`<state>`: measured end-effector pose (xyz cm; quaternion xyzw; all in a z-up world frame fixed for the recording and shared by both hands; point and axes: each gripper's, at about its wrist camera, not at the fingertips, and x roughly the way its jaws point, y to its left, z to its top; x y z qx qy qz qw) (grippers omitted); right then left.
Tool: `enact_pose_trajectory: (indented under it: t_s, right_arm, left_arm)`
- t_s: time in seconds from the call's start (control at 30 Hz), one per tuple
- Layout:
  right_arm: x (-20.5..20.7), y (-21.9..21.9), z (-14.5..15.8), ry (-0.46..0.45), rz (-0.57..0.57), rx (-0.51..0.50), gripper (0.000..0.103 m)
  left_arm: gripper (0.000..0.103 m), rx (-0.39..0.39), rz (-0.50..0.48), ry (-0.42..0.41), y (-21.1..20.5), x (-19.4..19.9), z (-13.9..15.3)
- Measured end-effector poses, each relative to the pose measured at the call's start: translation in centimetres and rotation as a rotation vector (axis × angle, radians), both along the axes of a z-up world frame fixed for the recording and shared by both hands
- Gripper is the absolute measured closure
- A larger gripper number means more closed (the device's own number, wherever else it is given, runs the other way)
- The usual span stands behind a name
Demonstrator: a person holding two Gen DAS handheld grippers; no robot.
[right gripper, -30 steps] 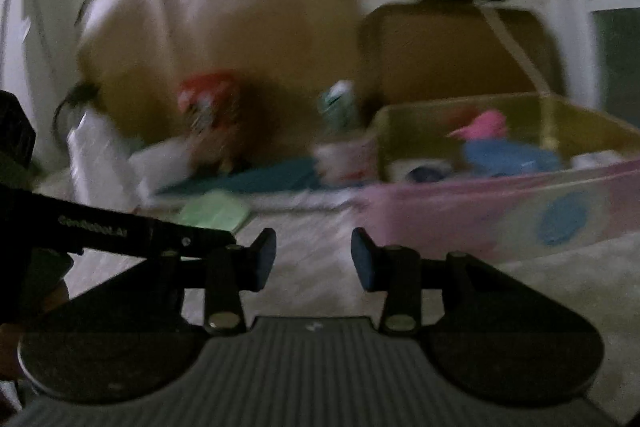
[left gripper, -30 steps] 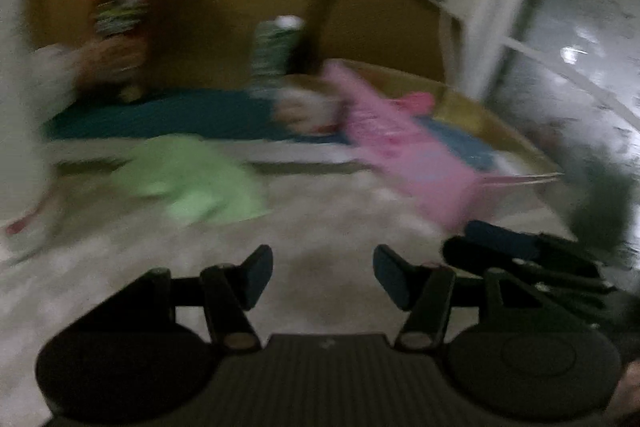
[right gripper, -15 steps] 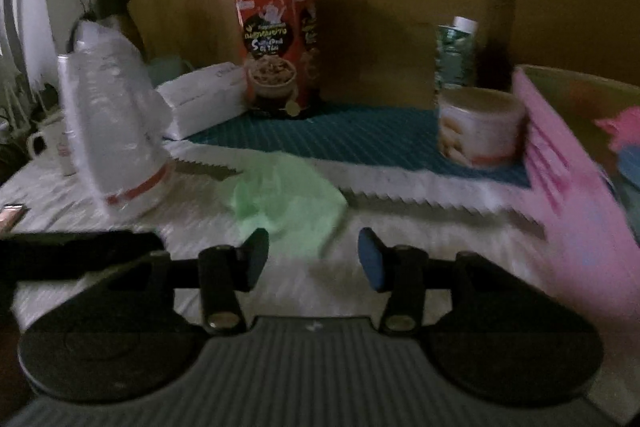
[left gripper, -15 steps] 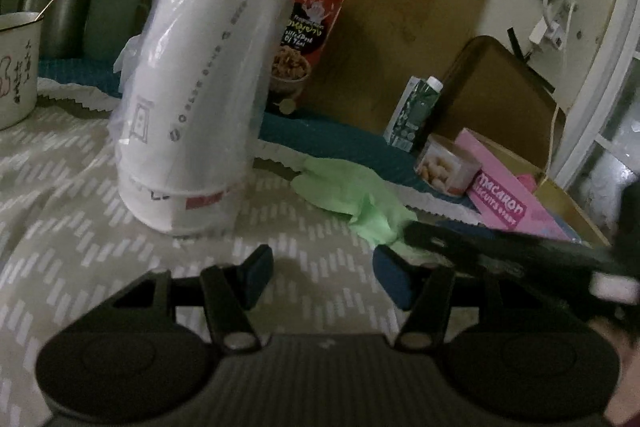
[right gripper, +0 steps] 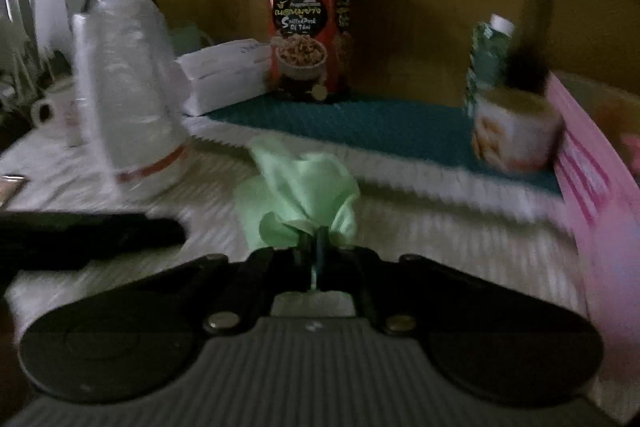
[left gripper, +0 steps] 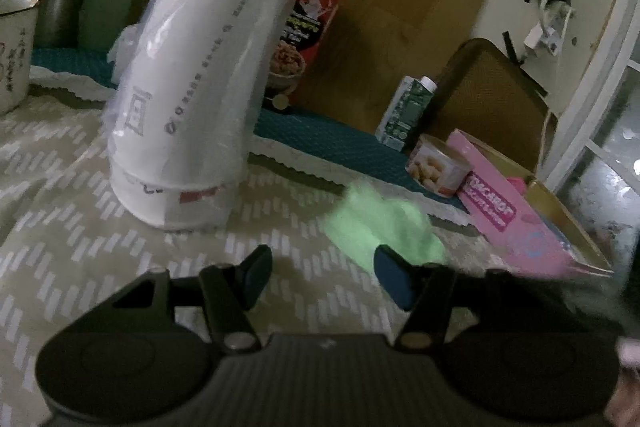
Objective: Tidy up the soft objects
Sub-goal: 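Move the right gripper to the light green cloth and pinch it, then hold the green cloth with the right gripper while the left gripper takes it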
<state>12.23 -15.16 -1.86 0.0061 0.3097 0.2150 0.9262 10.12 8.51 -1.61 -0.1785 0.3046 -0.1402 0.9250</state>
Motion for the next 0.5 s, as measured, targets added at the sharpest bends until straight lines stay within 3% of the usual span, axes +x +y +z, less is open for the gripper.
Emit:
enact_pose_trajectory:
  t_s: [0.1,0.23,0.37,0.47,0.5]
  right_arm:
    - [-4.0,-2.0,0.2,-0.004,0.005,0.035,0.099]
    - [-9.1,-4.0,0.4,-0.048,0.002,0.0,0.099]
    - [-11.8,-4.4,0.0,-0.099,-0.016,-0.054,0.099]
    - [-11.7,-4.3,-0.2,-0.106,-0.023,-0.042,0.091]
    - [-11.7,-4.3,-0.2,-0.108,-0.024,-0.037,0.076]
  left_arm:
    - [0.045,-0.028,-0.032,0.0,-0.2,-0.4,0.2]
    - [0.045,-0.106,-0.11,-0.005,-1.1,-1.8,0.8]
    - [0.045,-0.077,-0.206,-0.012,-3.9,-2.5,1.8]
    - [0.037,-0.05,-0.285,0.005,-6.2,-2.8,2.0]
    - [0.034,-0.036,-0.304,0.011,-6.9,-2.8,1.9]
